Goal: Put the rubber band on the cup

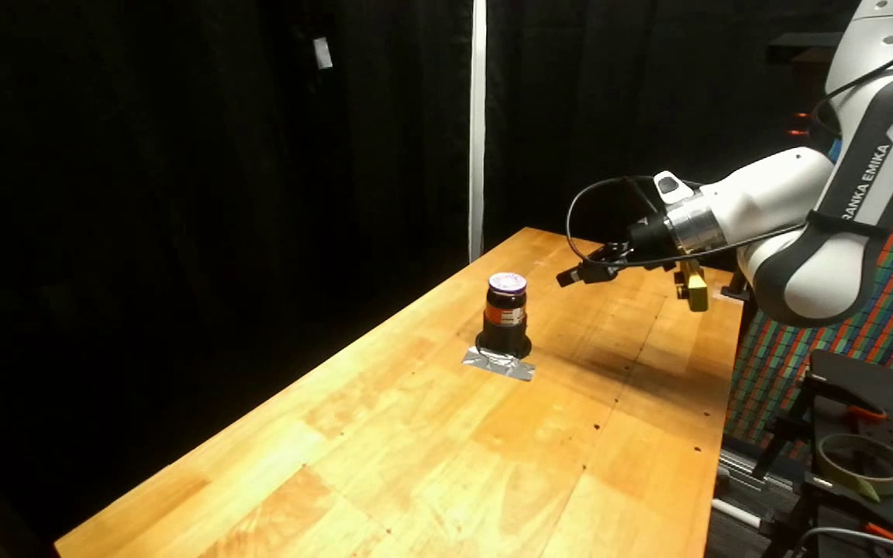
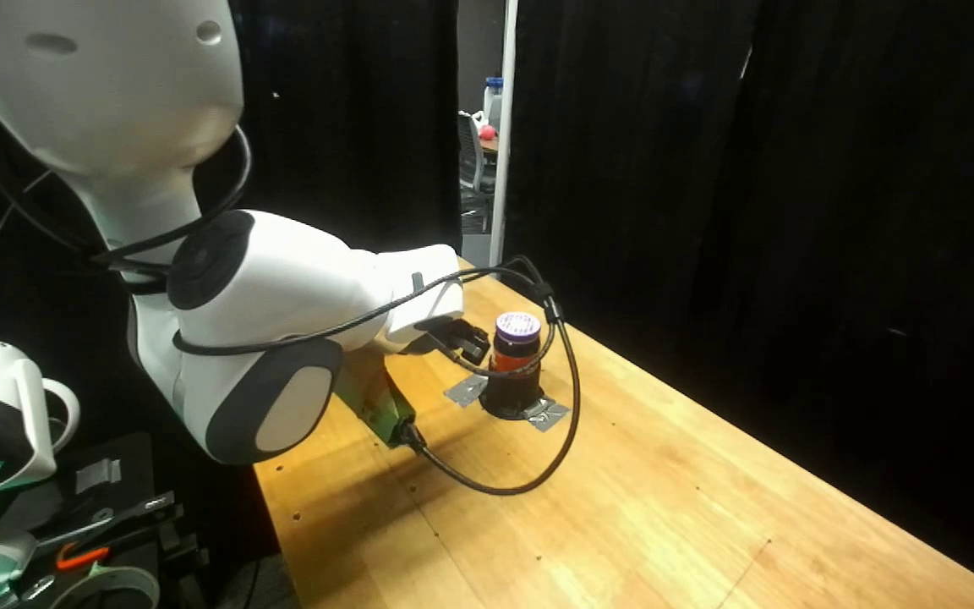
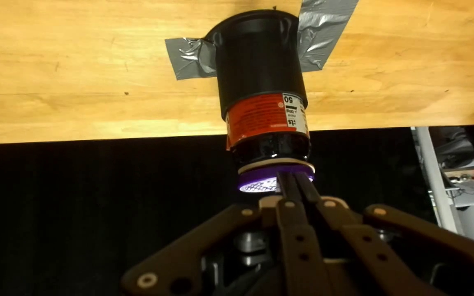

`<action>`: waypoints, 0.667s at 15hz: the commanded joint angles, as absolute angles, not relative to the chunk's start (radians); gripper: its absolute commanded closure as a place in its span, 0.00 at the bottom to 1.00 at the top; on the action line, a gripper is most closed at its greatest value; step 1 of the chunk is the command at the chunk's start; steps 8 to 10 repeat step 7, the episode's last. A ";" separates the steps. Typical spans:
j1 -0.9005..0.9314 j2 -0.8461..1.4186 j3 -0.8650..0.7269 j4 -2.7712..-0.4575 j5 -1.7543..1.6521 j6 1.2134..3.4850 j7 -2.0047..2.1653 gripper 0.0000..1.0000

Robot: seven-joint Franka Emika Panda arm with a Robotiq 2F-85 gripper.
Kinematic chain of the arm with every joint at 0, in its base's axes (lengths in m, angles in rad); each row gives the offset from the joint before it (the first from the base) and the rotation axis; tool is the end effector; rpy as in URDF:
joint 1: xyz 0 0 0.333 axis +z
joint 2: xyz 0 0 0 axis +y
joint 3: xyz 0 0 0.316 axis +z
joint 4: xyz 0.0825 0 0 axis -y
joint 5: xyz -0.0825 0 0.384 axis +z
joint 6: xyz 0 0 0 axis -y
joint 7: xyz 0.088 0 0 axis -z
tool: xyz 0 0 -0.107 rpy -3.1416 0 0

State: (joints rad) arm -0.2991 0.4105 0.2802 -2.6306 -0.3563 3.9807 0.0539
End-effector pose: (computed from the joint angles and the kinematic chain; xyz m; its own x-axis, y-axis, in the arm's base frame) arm 0.4556 0.0407 0.2355 0.5580 0.0686 0.8270 0.2781 -0.9544 -0.1084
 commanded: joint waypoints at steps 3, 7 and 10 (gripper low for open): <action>-0.207 0.388 0.187 -2.647 -0.416 3.986 0.144 0.64; -0.328 0.324 0.268 -2.647 -0.731 3.711 0.417 0.34; -0.328 0.324 0.268 -2.647 -0.731 3.711 0.417 0.34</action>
